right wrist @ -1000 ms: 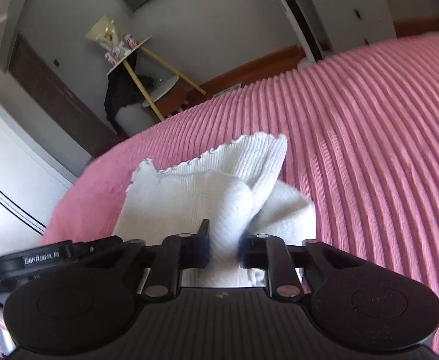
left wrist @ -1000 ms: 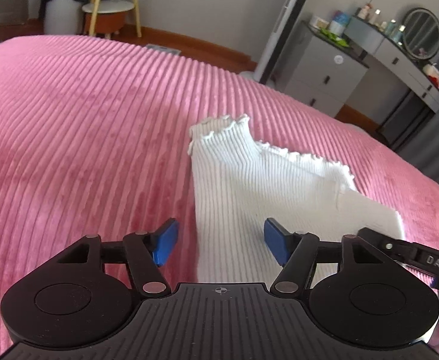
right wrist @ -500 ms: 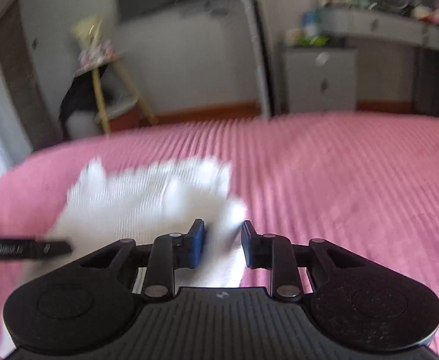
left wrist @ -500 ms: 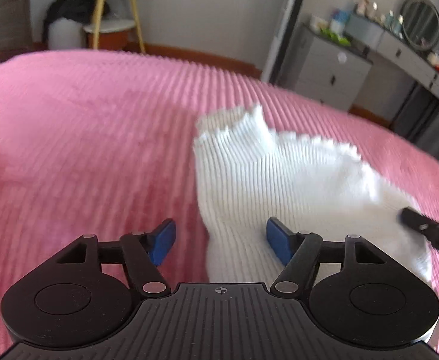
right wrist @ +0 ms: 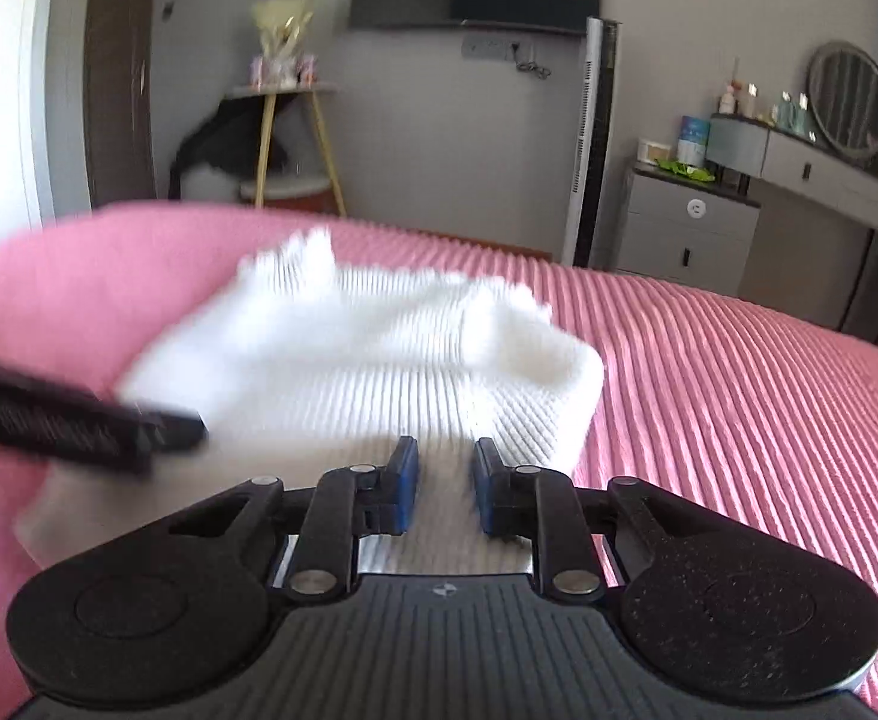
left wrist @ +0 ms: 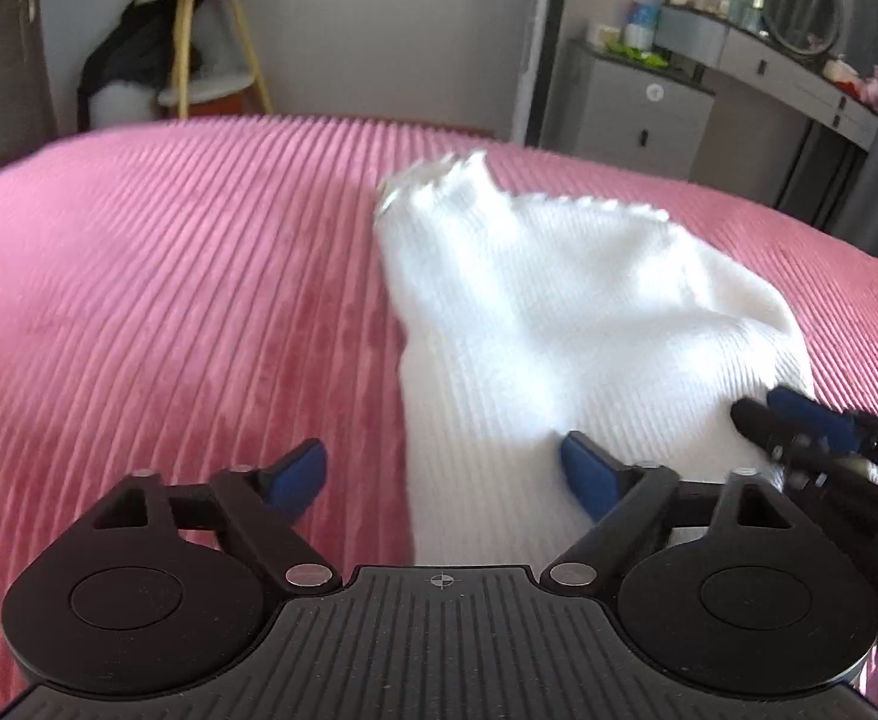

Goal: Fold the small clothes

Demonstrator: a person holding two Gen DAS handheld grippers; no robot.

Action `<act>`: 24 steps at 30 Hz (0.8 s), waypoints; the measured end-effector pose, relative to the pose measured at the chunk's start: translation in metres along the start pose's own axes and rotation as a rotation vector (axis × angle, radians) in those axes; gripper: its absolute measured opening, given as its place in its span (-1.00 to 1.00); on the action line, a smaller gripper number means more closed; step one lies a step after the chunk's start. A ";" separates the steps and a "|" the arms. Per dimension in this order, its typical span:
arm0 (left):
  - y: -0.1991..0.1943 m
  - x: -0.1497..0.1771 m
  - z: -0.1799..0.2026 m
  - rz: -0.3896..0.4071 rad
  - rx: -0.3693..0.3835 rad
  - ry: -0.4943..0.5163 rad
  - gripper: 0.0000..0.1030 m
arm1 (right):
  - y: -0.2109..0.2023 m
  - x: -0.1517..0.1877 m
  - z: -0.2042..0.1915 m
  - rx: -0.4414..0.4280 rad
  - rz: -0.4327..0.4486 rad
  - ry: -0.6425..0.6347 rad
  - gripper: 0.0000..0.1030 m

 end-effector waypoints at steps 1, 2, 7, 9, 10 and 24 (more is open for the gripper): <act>0.001 0.001 -0.003 -0.009 0.007 -0.018 0.83 | 0.003 0.005 -0.002 0.002 0.000 -0.013 -0.62; 0.002 0.001 -0.004 -0.014 0.000 -0.019 0.87 | 0.006 0.004 -0.001 -0.002 -0.009 -0.008 -0.62; -0.023 -0.003 0.001 -0.021 -0.045 -0.009 0.86 | -0.024 -0.010 0.007 -0.040 -0.030 0.073 -0.62; -0.039 0.006 0.006 0.000 -0.058 0.006 0.86 | -0.045 0.000 0.006 -0.042 -0.017 0.086 -0.62; -0.044 0.012 0.007 -0.006 -0.062 0.010 0.86 | -0.053 0.007 0.006 -0.040 -0.017 0.093 -0.62; -0.017 0.033 0.017 -0.126 -0.160 0.043 0.98 | -0.031 0.038 0.005 -0.052 -0.179 0.129 -0.60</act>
Point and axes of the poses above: each gripper's, at about its wrist camera, not at the fingertips, and y roughly the way its jaws point, z to its right, x to its underside, the point moved 2 cm from there along y, roughly the way its jaws point, and after that the axes turned 1 degree about x, right-handed, at the moved point
